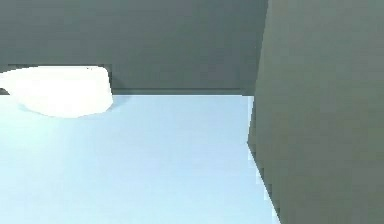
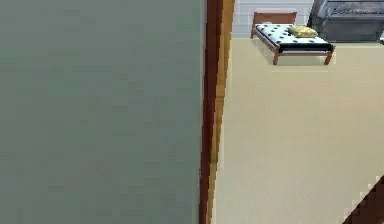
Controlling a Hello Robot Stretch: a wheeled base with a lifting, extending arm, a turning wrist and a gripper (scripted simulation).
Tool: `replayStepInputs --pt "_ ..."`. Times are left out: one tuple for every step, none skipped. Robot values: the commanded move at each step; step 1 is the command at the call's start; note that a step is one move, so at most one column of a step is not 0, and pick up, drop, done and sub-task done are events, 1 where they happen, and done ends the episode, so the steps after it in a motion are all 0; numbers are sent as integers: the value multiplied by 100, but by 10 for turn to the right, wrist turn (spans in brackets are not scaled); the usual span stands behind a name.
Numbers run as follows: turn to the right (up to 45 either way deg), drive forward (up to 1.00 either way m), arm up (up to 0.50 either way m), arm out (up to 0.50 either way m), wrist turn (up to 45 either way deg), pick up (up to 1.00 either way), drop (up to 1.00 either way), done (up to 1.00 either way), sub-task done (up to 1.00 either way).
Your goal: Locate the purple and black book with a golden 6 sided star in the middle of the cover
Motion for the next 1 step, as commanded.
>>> replayStepInputs --pt "120 0 0 0 0 0 0 0 0"
